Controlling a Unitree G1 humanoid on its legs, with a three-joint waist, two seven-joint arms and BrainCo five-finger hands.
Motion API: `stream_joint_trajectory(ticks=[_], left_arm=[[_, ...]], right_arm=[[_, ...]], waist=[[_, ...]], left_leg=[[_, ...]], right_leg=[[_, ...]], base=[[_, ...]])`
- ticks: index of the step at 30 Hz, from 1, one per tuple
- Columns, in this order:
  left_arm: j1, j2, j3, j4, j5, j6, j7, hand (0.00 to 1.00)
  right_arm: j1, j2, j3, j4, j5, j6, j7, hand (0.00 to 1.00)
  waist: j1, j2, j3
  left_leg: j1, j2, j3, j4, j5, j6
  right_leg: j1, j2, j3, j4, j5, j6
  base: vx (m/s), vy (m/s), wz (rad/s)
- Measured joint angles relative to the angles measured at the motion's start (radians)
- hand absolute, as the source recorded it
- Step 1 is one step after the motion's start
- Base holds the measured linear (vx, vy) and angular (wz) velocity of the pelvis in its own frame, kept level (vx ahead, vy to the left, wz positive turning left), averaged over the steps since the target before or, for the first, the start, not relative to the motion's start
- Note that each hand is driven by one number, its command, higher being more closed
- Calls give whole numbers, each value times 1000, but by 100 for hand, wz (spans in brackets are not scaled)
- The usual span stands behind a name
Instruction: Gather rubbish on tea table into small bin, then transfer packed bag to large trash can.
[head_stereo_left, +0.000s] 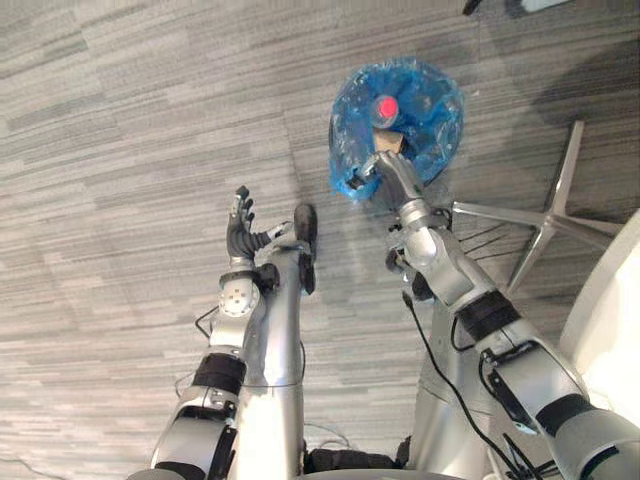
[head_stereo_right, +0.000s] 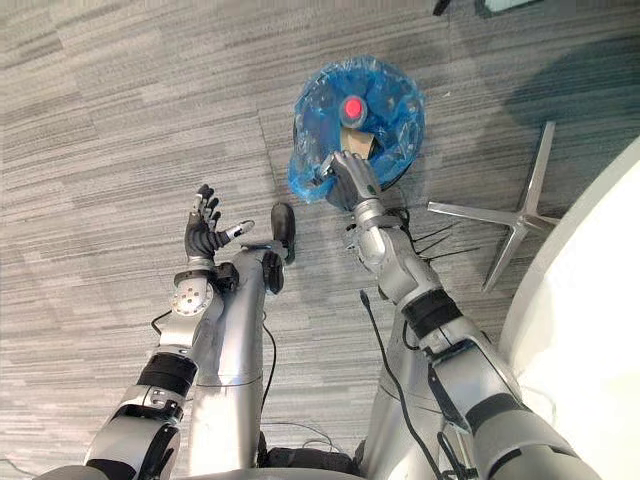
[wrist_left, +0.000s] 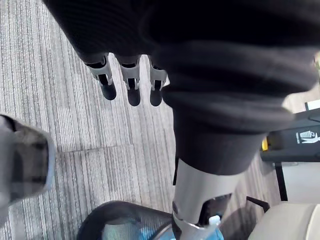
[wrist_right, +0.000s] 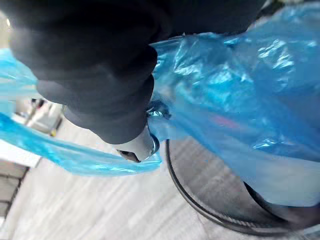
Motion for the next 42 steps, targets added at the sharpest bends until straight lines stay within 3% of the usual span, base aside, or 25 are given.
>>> stream_joint_trajectory(ticks=[5, 9, 11, 15, 16, 18, 20, 23, 25, 27, 28, 29, 30, 31, 34, 36, 37, 39, 41, 42], left_arm=[[117, 1, -11, -6, 13, 8, -18, 0], [266, 0, -39, -20, 39, 12, -44, 0], [347, -4, -45, -19, 50, 13, -57, 0], [416, 12, -45, -3, 75, 13, -63, 0], [416, 12, -45, -3, 75, 13, -63, 0], [438, 36, -41, 4, 79, 13, -63, 0], [455, 46, -41, 0, 85, 13, -63, 0], [457, 65, -43, -15, 92, 13, -63, 0], [444, 59, -44, -40, 105, 13, -64, 0], [416, 65, -46, -86, 109, 10, -65, 0], [417, 65, -45, -120, 109, 10, -65, 0], [422, 67, -46, -141, 110, 10, -65, 0], [435, 72, -41, -187, 116, 5, -63, 0], [443, 73, -46, -265, 118, 0, -65, 0], [464, 62, -86, -357, 117, -7, -79, 0], [483, 63, -112, -415, 116, -7, -86, 0], [472, 62, -127, -460, 116, -8, -87, 0], [417, 69, -149, -525, 117, -24, -95, 0], [353, 87, -169, -526, 118, -35, -106, 0], [327, 93, -176, -519, 120, -45, -106, 0]], right_arm=[[203, 81, -7, -151, 122, -9, 43, 100], [380, 110, 0, -273, 178, -49, 90, 100], [465, 129, 13, -309, 206, -78, 126, 100], [526, 148, 54, -312, 238, -100, 181, 100], [526, 148, 54, -312, 238, -100, 181, 100], [514, 146, 64, -285, 247, -110, 217, 100], [496, 135, 70, -274, 247, -110, 234, 100], [472, 125, 80, -274, 248, -113, 238, 100], [468, 113, 71, -275, 254, -114, 237, 100], [467, 114, 43, -278, 274, -116, 234, 100], [464, 114, 34, -278, 277, -116, 232, 100], [459, 117, 32, -278, 279, -117, 232, 100], [440, 119, 33, -282, 285, -119, 229, 100], [395, 111, 33, -286, 296, -127, 212, 100], [329, 92, 13, -283, 336, -126, 196, 100], [325, 92, 6, -285, 358, -123, 186, 100], [323, 90, -9, -302, 364, -121, 182, 100], [294, 81, -30, -327, 375, -121, 170, 100], [274, 67, -36, -328, 395, -121, 169, 100], [268, 60, -35, -328, 401, -121, 169, 100]], waist=[[-2, -42, -34], [-4, -81, -157], [0, -95, -233], [-8, -92, -333], [-8, -92, -333], [-8, -93, -357], [-9, -93, -367], [-27, -93, -378], [-26, -87, -382], [-45, -93, -381], [-47, -95, -382], [-43, -105, -389], [-17, -103, -391], [13, -91, -399], [32, -12, -372], [31, -8, -373], [25, -8, -373], [3, -18, -374], [-18, -11, -382], [-28, -7, -387]], left_leg=[[267, 3, 34, -148, 13, -8], [472, 8, 42, -277, 17, -4], [603, 9, 62, -373, 26, 3], [761, 8, 92, -541, 74, 4], [761, 8, 92, -541, 74, 4], [879, 9, 136, -669, 116, 8], [927, 8, 170, -702, 118, 8], [952, -3, 186, -704, 120, 13], [946, -4, 161, -716, 143, 49], [958, -32, 80, -729, 162, 54], [955, -56, 34, -723, 172, 55], [952, -65, 20, -717, 175, 53], [927, -80, -1, -694, 182, 45], [848, -85, -38, -669, 213, 33], [778, -45, -121, -734, 306, -9], [796, -30, -132, -804, 332, -30], [791, -16, -93, -822, 270, -34], [736, -1, 15, -624, 233, 25], [764, 10, 43, -485, 187, 55], [793, 25, 45, -471, 146, 45]], right_leg=[[250, 5, -13, -132, 15, -17], [465, 23, -37, -281, 39, -16], [596, 37, -36, -389, 56, 4], [754, 69, -24, -600, 140, 11], [754, 69, -24, -600, 140, 11], [876, 100, 9, -789, 236, 18], [920, 110, 49, -860, 277, 23], [919, 104, 80, -842, 291, 24], [907, 106, 99, -809, 311, 76], [875, 83, 148, -455, 112, 66], [901, 81, 179, -330, 58, 100], [924, 82, 197, -307, 41, 102], [968, 89, 220, -340, -4, 91], [986, 101, 216, -482, -49, 71], [996, 165, 162, -622, -23, 13], [973, 173, 128, -585, -17, -3], [968, 160, 98, -589, -5, -18], [947, 112, 57, -593, 30, -27], [948, 86, 39, -612, 56, -16], [949, 80, 29, -633, 75, -9]], base=[[69, -31, -3], [171, 4, -3], [265, 42, -12], [191, 50, -18], [165, 51, -32], [128, 53, -50], [68, 81, -61], [-13, 69, -34], [-99, 64, 15], [-90, 0, 110], [-55, -54, 126], [-113, -114, 105], [-226, -152, 83], [-296, -165, 81], [-371, -147, 63], [-338, -140, 53], [-290, -59, 55], [-254, -33, 66], [-185, 49, 46], [-211, 141, 48]])
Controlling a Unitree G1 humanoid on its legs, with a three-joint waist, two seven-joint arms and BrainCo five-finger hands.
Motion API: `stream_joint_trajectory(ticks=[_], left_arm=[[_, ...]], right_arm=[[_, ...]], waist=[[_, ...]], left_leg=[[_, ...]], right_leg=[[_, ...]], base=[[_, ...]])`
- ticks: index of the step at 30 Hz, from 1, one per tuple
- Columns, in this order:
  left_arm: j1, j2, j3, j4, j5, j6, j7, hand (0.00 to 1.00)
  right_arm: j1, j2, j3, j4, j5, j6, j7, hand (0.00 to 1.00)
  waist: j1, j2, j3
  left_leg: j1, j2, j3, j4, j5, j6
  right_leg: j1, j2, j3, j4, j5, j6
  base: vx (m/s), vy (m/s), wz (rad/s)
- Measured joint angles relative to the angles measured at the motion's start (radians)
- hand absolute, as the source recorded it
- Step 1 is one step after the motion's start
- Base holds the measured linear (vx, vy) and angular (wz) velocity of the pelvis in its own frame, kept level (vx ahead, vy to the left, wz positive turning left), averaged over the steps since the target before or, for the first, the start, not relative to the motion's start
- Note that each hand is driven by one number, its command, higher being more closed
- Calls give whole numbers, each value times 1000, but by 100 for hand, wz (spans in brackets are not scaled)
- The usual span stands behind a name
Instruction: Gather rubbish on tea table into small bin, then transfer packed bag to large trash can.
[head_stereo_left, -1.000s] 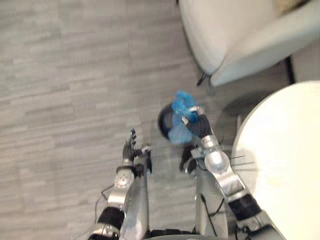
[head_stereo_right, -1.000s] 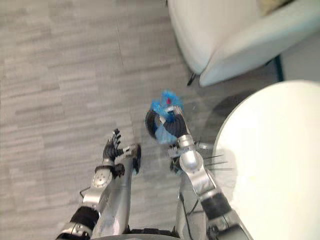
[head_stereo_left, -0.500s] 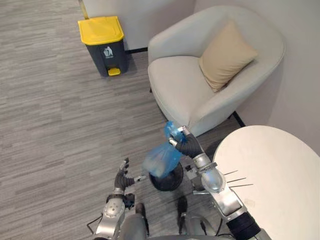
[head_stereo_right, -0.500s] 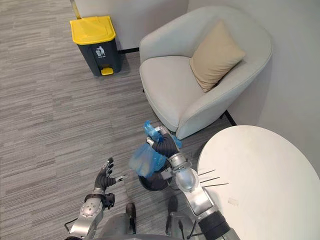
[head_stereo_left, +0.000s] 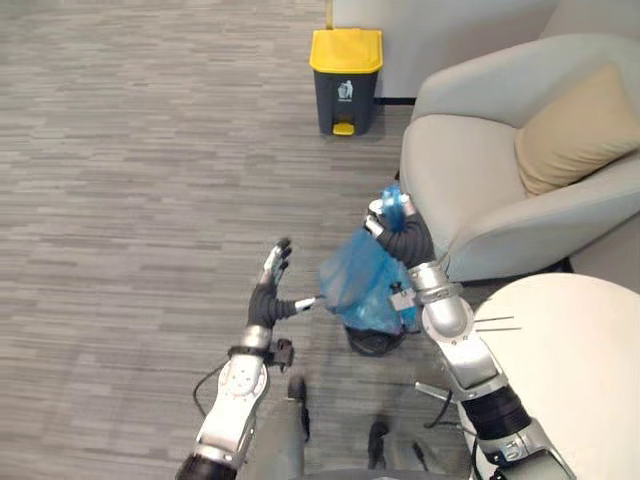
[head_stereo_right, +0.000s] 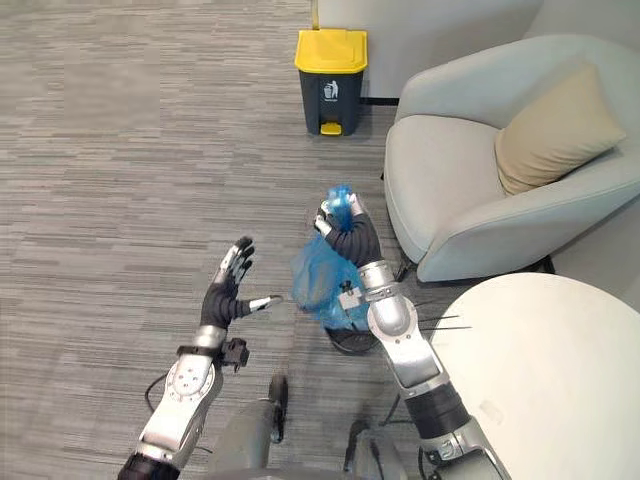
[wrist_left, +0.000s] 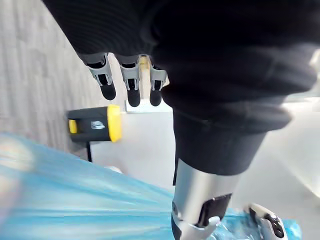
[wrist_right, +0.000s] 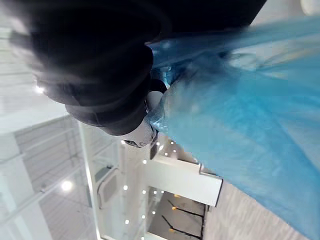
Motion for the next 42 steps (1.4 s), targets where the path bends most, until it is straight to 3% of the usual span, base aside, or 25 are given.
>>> stream_joint_trajectory(ticks=[1, 3, 5, 7, 11, 16, 17, 22, 33, 34, 42], left_arm=[[-54, 7, -19, 31, 6, -11, 1, 0], [-108, 22, -43, 87, 9, -15, 2, 0], [-146, 50, -104, 174, 40, -2, 4, 0], [-148, 57, -128, 198, 76, 6, 5, 0], [-150, 64, -161, 236, 108, 14, 1, 0], [-180, 62, -213, 343, 170, 29, -25, 0], [-185, 56, -218, 370, 189, 37, -26, 100], [-187, 47, -225, 443, 288, 80, -25, 100], [-225, 12, -253, 456, 295, 79, 6, 100], [-225, 8, -253, 452, 287, 79, 6, 100], [-173, -3, -173, 318, 211, 70, 48, 100]], right_arm=[[-9, -5, -2, 1, 3, -1, 0, 100], [-28, -2, -1, 18, 4, 0, 1, 100], [-49, 18, 3, 61, 4, 8, 19, 100], [-85, 20, 7, 92, 4, 9, 26, 100], [-203, 46, 58, 151, 4, 15, 26, 100], [-235, 83, 125, 182, 6, 39, 45, 100], [-238, 92, 126, 185, 12, 44, 45, 100], [-326, 103, 202, 184, 67, 46, 53, 100], [-352, 144, 329, 176, 138, 33, 112, 100], [-343, 143, 333, 170, 138, 33, 112, 0], [-67, 69, 344, 150, 21, 12, 154, 0]], waist=[[-12, 19, -15], [-23, 11, -17], [-27, -22, -35], [-26, -31, -40], [-24, -39, -46], [-21, -69, -65], [-21, -73, -68], [-22, -76, -70], [-25, -90, -79], [-25, -90, -79], [-24, -91, -80]], left_leg=[[71, 10, 6, -68, -42, -34], [125, -2, 13, -221, -34, -82], [178, -46, 14, -373, 69, -66], [199, -66, 16, -417, 104, -59], [235, -85, 41, -490, 149, -46], [251, -74, 61, -538, 173, -51], [256, -67, 63, -548, 177, -52], [270, -41, 84, -553, 179, -54], [286, -5, 90, -553, 186, -66], [289, -5, 90, -553, 186, -66], [292, -6, 88, -554, 186, -66]], right_leg=[[-2, -4, -11, -42, 25, 18], [-1, -16, -9, -91, 54, 33], [43, -36, -17, -217, 148, 63], [69, -50, -22, -267, 184, 71], [81, -61, 5, -315, 224, 80], [66, -35, 32, -329, 244, 71], [65, -28, 36, -332, 247, 68], [66, 3, 62, -345, 260, 55], [81, 43, 79, -364, 273, 37], [84, 43, 79, -365, 273, 37], [88, 42, 81, -369, 273, 38]], base=[[-163, 149, 36], [-118, 145, 26], [-87, 183, 19], [-40, 136, 12], [-78, 89, -14], [-51, 0, -18], [-18, -40, -22], [-12, -36, -18], [-6, -22, -6], [0, 0, 0], [-8, 4, 0]])
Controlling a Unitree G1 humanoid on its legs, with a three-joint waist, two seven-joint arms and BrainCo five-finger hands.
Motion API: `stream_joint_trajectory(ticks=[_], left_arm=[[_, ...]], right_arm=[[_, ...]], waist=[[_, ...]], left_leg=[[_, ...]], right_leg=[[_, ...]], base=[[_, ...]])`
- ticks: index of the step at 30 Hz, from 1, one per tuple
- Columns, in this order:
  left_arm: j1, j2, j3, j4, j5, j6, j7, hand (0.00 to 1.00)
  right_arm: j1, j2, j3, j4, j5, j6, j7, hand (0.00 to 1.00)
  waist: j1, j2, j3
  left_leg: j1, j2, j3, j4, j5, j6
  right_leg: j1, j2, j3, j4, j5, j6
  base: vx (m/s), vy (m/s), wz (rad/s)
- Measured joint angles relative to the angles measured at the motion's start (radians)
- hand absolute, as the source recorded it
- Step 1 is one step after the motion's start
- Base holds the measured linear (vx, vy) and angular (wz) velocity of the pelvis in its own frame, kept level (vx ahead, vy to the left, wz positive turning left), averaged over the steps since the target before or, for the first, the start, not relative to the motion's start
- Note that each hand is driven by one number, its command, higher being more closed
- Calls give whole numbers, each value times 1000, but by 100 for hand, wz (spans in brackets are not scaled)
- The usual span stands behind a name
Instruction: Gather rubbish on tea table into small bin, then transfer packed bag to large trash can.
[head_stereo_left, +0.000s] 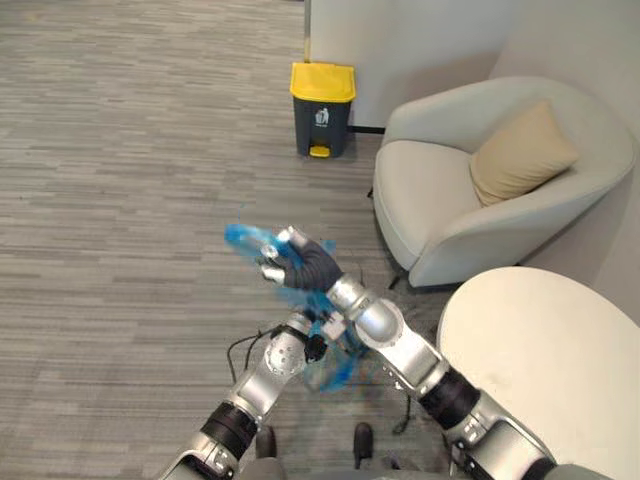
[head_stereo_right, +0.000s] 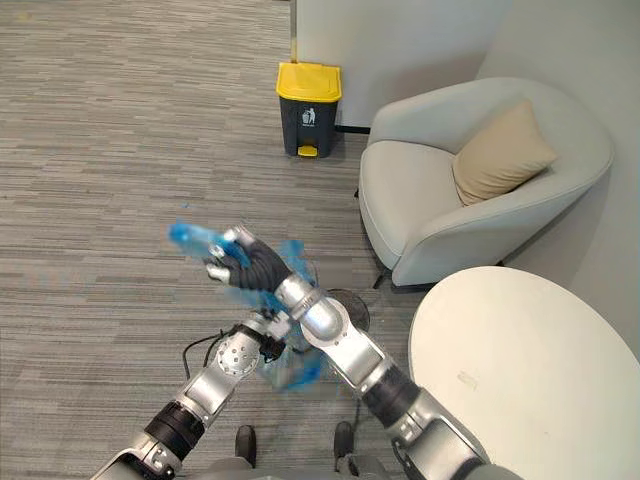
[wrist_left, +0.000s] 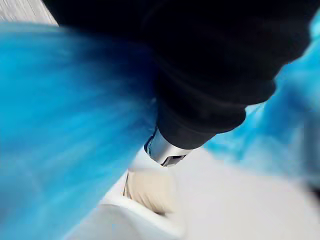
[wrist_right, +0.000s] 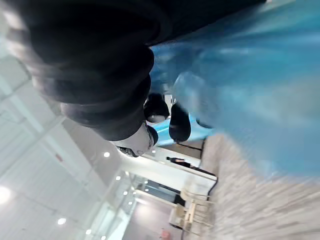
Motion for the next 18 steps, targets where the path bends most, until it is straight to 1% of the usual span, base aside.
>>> stream_joint_trajectory(ticks=[3, 5, 6, 9, 10, 13, 16, 18], left_arm=[[51, -1, 40, -8, -10, -1, 3, 100], [95, 0, 78, -17, -10, -1, 10, 100], [122, 1, 102, -19, -11, -1, 18, 100], [173, 5, 152, -26, -19, -1, 18, 100], [204, 12, 177, -39, -31, -1, 18, 100], [282, 21, 258, -47, -33, -3, 15, 100], [343, 22, 323, -42, -33, -3, 12, 100], [390, 24, 385, -8, -43, -3, -9, 100]], right_arm=[[135, -54, -60, -3, -73, 0, 0, 0], [224, -88, -122, -48, -124, -3, -1, 0], [275, -114, -166, -75, -171, -13, -2, 0], [365, -147, -247, -111, -234, -27, -10, 0], [407, -152, -286, -111, -261, -38, -14, 0], [521, -157, -396, -119, -280, -48, -28, 0], [610, -157, -492, -124, -278, -52, -33, 0], [663, -155, -555, -84, -255, -56, -30, 0]], waist=[[-1, 0, 0], [-1, 1, -1], [-3, 1, -1], [-6, 1, -1], [-12, 1, -2], [-26, 6, -5], [-32, 13, -11], [-44, 27, -20]], left_leg=[[9, 0, -2, 0, 0, 0], [10, 0, -2, 0, -1, -2], [10, 0, -2, 0, -2, -2], [10, 0, -2, 0, -2, -2], [12, 0, -2, 0, -2, -2], [21, -2, -6, -1, -11, -10], [20, -4, -9, -1, -20, -8], [17, -6, -14, -1, -20, -9]], right_leg=[[14, 0, -1, -9, 0, 0], [15, 0, -1, -10, 0, 0], [15, 0, -1, -10, 0, 1], [15, 0, -1, -10, -3, 4], [17, 0, -1, -12, -4, 6], [36, -2, -2, -23, -9, 13], [37, -3, -4, -26, -10, 14], [38, -5, -11, -27, -16, 12]], base=[[0, 0, 0], [0, 0, 0], [0, 0, 0], [0, 0, 0], [0, 0, 0], [-1, 3, 3], [-1, 1, 2], [1, 3, 8]])
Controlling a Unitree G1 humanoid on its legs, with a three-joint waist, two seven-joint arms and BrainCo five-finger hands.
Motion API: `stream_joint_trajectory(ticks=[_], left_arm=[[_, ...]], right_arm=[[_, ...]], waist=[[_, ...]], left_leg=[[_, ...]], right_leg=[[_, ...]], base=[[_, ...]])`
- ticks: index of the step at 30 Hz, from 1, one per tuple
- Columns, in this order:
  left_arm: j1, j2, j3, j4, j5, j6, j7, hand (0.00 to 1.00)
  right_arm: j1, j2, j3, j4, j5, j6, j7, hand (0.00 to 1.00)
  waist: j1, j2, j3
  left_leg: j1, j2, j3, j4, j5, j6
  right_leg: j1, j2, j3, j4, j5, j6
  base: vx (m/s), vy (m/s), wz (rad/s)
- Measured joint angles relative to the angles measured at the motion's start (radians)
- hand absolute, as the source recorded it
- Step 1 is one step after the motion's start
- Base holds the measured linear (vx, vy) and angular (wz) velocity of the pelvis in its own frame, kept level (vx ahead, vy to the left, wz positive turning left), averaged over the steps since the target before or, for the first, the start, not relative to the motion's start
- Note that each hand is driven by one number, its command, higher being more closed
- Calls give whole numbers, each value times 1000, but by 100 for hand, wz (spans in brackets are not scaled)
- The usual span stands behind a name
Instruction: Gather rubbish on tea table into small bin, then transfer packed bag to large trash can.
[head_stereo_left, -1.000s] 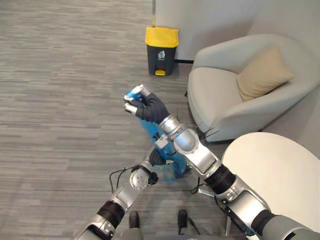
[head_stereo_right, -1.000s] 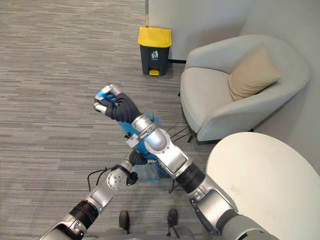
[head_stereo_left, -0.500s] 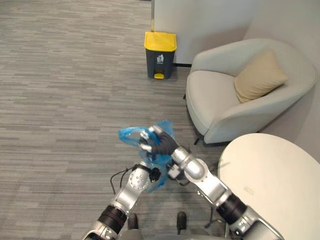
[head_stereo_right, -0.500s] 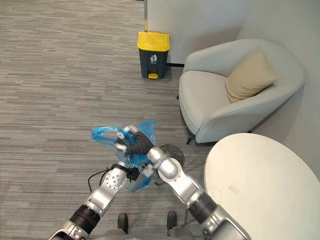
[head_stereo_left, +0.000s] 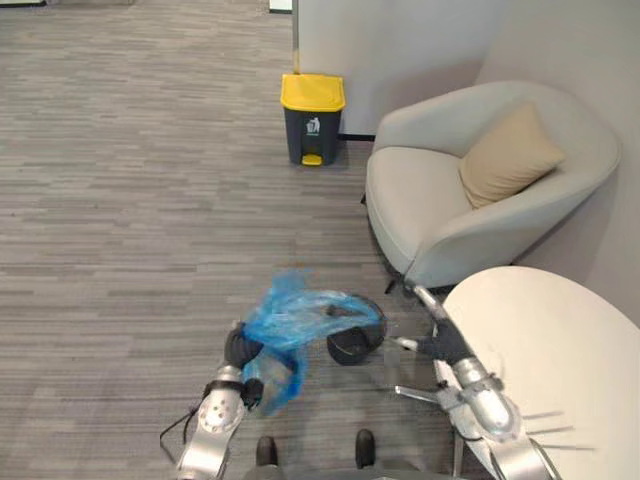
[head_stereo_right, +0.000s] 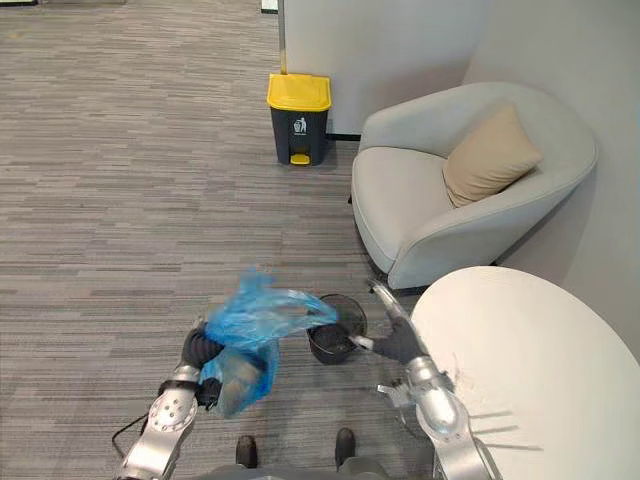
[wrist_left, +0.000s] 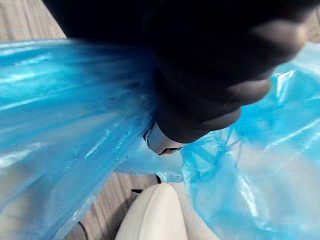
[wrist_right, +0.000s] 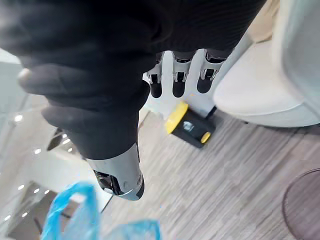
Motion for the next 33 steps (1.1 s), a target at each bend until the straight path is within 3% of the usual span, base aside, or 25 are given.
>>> stream_joint_trajectory(ticks=[7, 11, 12, 15, 17, 18, 21, 22, 23, 24, 25, 26, 27, 29, 31, 33], left_arm=[[63, 1, 111, 176, -61, 3, -58, 100], [83, -24, 154, 214, -106, 6, -63, 100], [90, -39, 171, 214, -111, 6, -63, 100], [91, -59, 175, 203, -130, 6, -63, 100], [91, -67, 175, 201, -131, 6, -65, 100], [102, -68, 175, 187, -131, 7, -67, 100], [110, -55, 171, 165, -129, 11, -84, 100], [110, -46, 167, 154, -129, 12, -84, 100], [105, -40, 154, 145, -127, 14, -83, 100], [105, -34, 145, 137, -126, 14, -83, 100], [105, -25, 139, 129, -124, 15, -83, 100], [107, -9, 130, 128, -124, 16, -83, 100], [106, -1, 120, 128, -124, 22, -82, 100], [96, 6, 108, 130, -123, 24, -82, 100], [51, 6, 91, 155, -123, 24, -82, 100], [18, 5, 95, 200, -123, 23, -81, 100]], right_arm=[[53, 40, -93, 364, 134, 26, 69, 0], [54, 76, -113, 507, 180, 55, 70, 0], [60, 94, -117, 509, 186, 61, 65, 0], [50, 128, -128, 508, 187, 72, 38, 0], [33, 147, -141, 505, 187, 81, 27, 0], [27, 155, -142, 488, 186, 81, 26, 0], [27, 181, -162, 465, 186, 91, 15, 0], [31, 186, -162, 450, 186, 94, 7, 0], [33, 185, -160, 433, 185, 97, 6, 0], [31, 187, -153, 428, 185, 99, 3, 0], [31, 195, -150, 424, 185, 99, 2, 0], [31, 218, -150, 423, 185, 99, -2, 0], [30, 230, -146, 421, 185, 99, -2, 0], [21, 232, -148, 421, 185, 97, -13, 0], [13, 225, -155, 433, 185, 96, -16, 0], [4, 209, -154, 476, 183, 99, -16, 0]], waist=[[-9, 46, -8], [-3, 63, 21], [-4, 59, 26], [-1, 65, 30], [26, 58, 40], [43, 51, 51], [46, 16, 72], [44, 3, 80], [43, -8, 94], [37, -6, 98], [30, 4, 110], [12, 0, 121], [0, -6, 120], [-11, -4, 122], [-22, 15, 132], [-43, 19, 132]], left_leg=[[-44, -7, -43, 20, -14, -3], [-145, -8, -61, 187, -97, 13], [-172, 22, 50, 237, -121, 49], [-198, 99, 301, 339, -149, 76], [-208, 96, 312, 378, -181, 61], [-215, 92, 307, 437, -236, 55], [-229, 69, 315, 546, -341, 61], [-224, 57, 307, 567, -368, 59], [-220, 43, 292, 595, -408, 66], [-205, 40, 279, 603, -426, 78], [-194, 38, 266, 602, -435, 77], [-164, 38, 239, 595, -455, 80], [-127, 37, 230, 575, -468, 74], [-71, 23, 219, 534, -481, 50], [-20, 16, 197, 495, -479, 29], [69, -2, 163, 455, -466, 2]], right_leg=[[-7, -11, -49, 14, -26, 3], [-28, -38, -124, 118, -96, 10], [-26, -56, -175, 139, -115, 18], [-22, -98, -238, 166, -146, 42], [-17, -118, -243, 186, -163, 61], [0, -136, -245, 197, -184, 80], [1, -209, -242, 313, -279, 112], [-11, -232, -231, 378, -299, 81], [-75, -256, -175, 539, -291, 22], [-157, -256, -108, 697, -248, -40], [-207, -248, -67, 790, -225, -47], [-253, -199, -19, 896, -284, 12], [-295, -158, -18, 917, -324, 21], [-368, -112, -51, 867, -345, 19], [-428, -79, -116, 741, -336, 13], [-465, -25, -151, 564, -227, -66]], base=[[0, 2, 21], [-19, 28, 61], [25, 25, 84], [89, 122, 81], [141, 174, 35], [136, 192, 9], [182, 216, 29], [316, 240, 39], [270, 185, 24], [217, 181, 22], [273, 170, 37], [476, 162, 43], [517, 123, 34], [526, 61, 20], [521, 8, 52], [640, -64, 73]])
